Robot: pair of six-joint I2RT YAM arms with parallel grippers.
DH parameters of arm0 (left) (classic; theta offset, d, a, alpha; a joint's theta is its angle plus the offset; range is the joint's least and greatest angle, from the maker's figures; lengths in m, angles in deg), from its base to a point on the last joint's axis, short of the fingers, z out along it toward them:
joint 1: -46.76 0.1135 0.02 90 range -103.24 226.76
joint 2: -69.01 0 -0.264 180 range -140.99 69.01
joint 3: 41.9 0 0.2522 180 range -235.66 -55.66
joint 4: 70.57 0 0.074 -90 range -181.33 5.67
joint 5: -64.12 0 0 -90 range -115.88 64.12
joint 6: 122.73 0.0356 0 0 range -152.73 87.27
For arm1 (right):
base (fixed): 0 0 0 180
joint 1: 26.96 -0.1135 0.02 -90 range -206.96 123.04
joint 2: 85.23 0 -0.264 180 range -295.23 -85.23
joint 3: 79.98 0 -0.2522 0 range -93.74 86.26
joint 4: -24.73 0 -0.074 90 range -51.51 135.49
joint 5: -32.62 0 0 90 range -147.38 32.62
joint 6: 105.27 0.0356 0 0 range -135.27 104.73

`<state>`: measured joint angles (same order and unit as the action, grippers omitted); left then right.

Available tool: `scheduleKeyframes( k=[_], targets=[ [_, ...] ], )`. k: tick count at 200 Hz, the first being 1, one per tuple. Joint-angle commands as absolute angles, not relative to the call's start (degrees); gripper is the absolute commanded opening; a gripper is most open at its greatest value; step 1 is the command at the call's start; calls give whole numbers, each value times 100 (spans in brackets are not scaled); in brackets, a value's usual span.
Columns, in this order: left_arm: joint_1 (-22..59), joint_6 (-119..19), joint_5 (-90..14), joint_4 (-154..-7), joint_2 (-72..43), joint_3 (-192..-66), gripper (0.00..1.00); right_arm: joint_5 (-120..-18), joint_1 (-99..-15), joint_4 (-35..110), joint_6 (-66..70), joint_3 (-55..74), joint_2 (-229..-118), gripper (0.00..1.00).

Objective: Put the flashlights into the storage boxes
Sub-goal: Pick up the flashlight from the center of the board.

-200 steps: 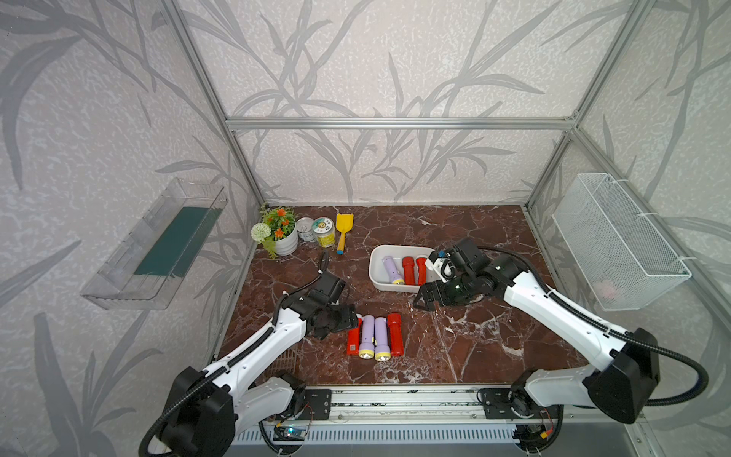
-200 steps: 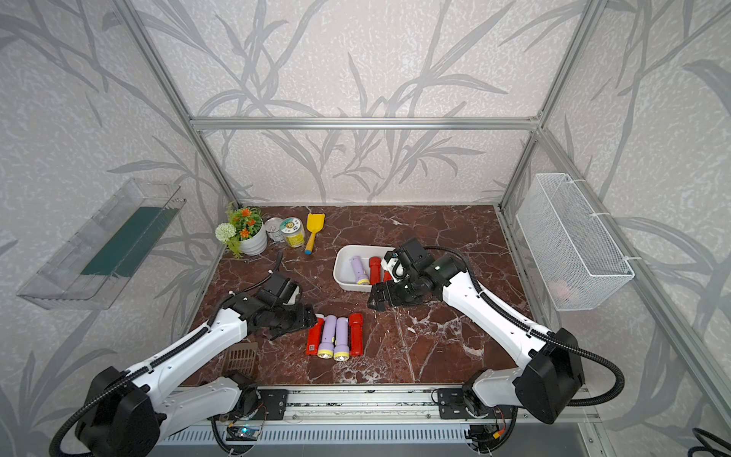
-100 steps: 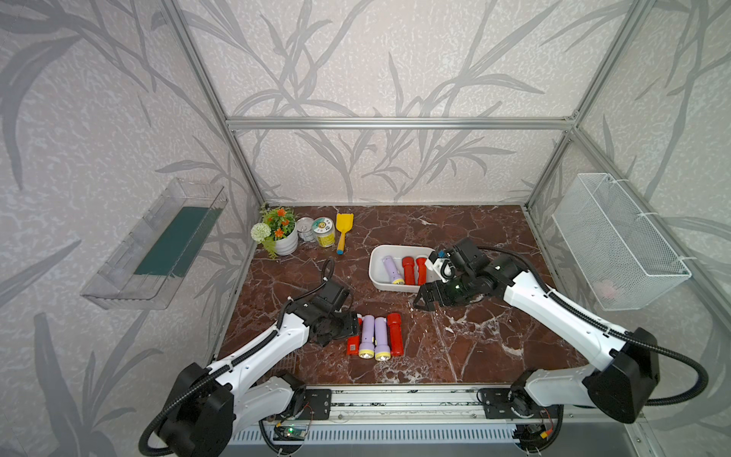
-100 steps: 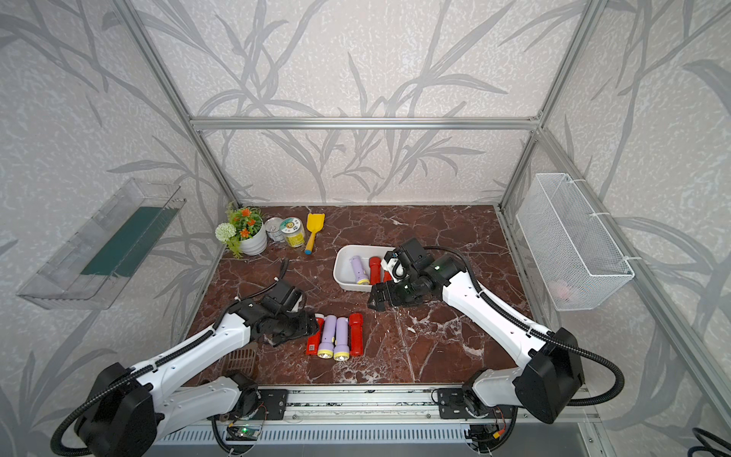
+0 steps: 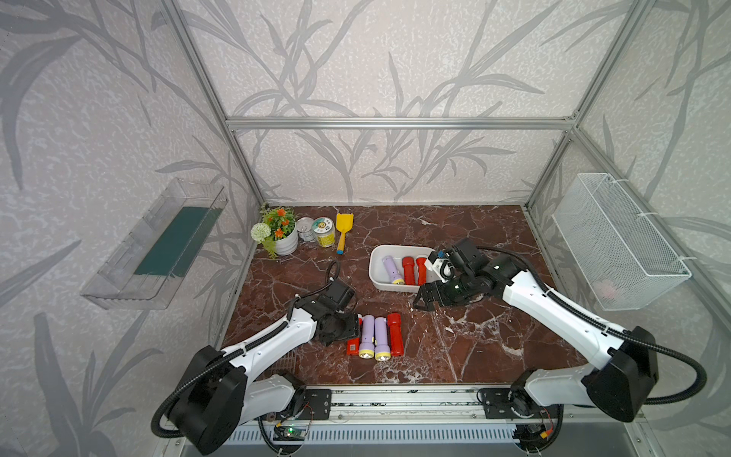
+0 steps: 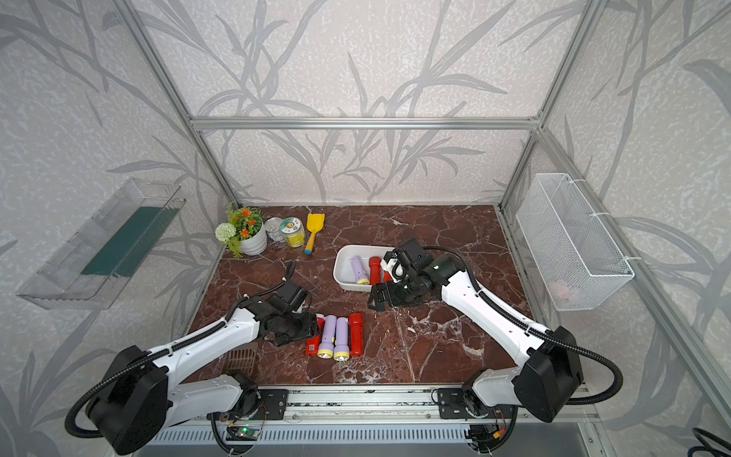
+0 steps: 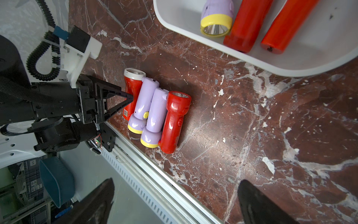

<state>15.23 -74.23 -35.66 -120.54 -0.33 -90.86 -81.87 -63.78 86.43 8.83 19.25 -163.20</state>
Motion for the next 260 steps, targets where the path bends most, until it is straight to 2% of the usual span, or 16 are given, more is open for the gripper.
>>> scheduleKeyframes(
  k=[1,31,101,126,164,213,260],
  targets=[
    [1484,-7395,-3400,-12006,-193,-9220,70,-8150,-6391,8790,760,1832,-16380,99],
    [1449,-7369,-3431,-11938,-438,-9331,69,-8124,-6362,8819,719,1837,-16388,99],
    [1410,-7324,-3459,-11899,-646,-9343,56,-8155,-6285,8781,690,1832,-16474,99],
    [1415,-7325,-3479,-11865,-688,-9314,49,-8253,-6273,8747,679,1816,-16535,99],
    [1396,-7351,-3489,-11838,-757,-9323,27,-8332,-6273,8739,649,1751,-16562,99],
    [1391,-7252,-3404,-12212,-681,-9742,24,-8296,-6239,8816,574,1656,-16589,99],
    [1390,-6955,-3233,-12744,-834,-10750,24,-8330,-6152,8826,493,1632,-16579,99]
  ],
)
